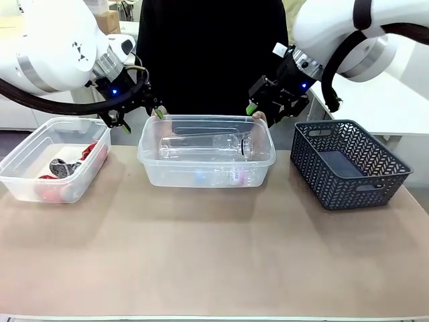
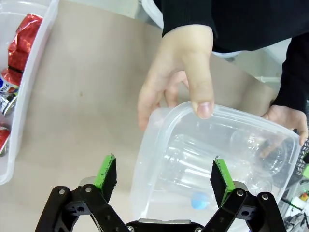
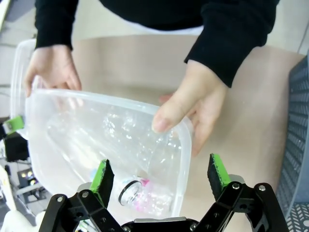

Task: Sort the waste into each basket.
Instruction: Release the Organizing box you were holding.

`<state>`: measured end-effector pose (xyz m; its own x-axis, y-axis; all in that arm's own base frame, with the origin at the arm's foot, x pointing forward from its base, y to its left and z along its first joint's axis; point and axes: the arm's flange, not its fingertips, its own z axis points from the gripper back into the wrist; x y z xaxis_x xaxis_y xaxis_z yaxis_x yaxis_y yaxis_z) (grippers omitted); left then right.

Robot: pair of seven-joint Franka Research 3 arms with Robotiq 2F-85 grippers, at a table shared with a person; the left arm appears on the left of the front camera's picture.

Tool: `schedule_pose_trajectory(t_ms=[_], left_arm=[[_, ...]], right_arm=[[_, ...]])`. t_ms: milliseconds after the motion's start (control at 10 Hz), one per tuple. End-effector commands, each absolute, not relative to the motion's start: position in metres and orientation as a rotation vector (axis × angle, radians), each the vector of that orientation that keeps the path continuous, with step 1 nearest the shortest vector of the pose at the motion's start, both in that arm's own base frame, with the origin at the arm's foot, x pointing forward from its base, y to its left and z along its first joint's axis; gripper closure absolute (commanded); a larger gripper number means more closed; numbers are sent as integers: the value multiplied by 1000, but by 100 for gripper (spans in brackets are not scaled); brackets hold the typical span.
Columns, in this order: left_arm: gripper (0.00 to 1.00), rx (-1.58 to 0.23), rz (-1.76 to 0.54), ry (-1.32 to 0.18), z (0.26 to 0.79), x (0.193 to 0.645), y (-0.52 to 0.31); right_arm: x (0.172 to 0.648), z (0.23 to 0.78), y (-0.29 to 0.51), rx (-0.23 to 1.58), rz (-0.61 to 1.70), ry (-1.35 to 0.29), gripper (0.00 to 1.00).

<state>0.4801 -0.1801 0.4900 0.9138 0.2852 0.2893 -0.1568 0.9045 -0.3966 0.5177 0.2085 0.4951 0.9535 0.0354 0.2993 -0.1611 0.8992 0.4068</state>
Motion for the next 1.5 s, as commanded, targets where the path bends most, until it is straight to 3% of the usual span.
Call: schedule_pose_trajectory(t_ms=[0, 400, 500, 600, 800, 1000, 1200, 1300, 1400], left_arm=[[0, -379, 239, -347, 496, 480, -179], [0, -380, 232, -354, 494, 481, -181], [0, -490, 181, -299, 516, 458, -167], [0, -728, 130, -199, 537, 426, -135], [0, -1081, -8, -64, 537, 394, -85], [0, -1385, -29, -89, 511, 383, -36], [0, -1588, 45, -183, 474, 387, 13], [0, -1400, -49, -209, 531, 366, -31], [0, -1400, -49, -209, 531, 366, -31]], right_arm=[[520, 497, 210, 447, 75, -297, 0], [518, 495, 209, 444, 97, -290, 0], [479, 525, 167, 708, 113, -212, 0], [436, 544, 121, 949, 101, -138, 0], [382, 562, 64, 1188, -166, -82, 0], [356, 542, -2, 1291, -453, -148, 0], [355, 516, -39, 1211, -676, -228, 0], [345, 542, -17, 1254, -374, -118, 0], [345, 542, -17, 1254, -374, -118, 0]])
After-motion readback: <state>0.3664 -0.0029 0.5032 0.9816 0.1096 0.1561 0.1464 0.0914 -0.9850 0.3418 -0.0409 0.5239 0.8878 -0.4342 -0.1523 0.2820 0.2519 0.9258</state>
